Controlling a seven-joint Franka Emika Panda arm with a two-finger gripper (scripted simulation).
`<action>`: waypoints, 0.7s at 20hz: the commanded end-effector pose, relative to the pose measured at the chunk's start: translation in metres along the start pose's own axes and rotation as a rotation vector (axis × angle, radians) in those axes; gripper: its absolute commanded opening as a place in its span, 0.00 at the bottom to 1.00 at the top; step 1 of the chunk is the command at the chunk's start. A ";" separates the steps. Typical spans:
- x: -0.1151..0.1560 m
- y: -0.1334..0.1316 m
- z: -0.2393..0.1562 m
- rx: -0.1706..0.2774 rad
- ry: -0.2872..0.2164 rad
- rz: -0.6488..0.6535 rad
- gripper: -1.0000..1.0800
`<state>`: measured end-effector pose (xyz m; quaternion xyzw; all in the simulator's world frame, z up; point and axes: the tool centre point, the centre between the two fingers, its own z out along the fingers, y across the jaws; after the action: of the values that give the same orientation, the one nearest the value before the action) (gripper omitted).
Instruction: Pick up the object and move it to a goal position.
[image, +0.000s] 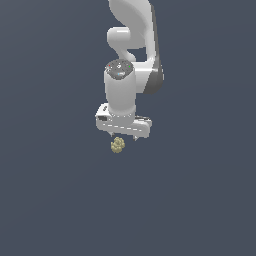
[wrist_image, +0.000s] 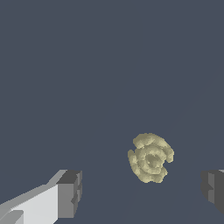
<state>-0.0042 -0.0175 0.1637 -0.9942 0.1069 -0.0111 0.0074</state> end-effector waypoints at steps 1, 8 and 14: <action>-0.004 0.007 0.012 -0.002 -0.004 0.075 0.96; -0.016 0.027 0.043 -0.011 -0.013 0.274 0.96; -0.023 0.037 0.058 -0.018 -0.016 0.377 0.96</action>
<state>-0.0318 -0.0463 0.1078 -0.9600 0.2800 -0.0009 0.0020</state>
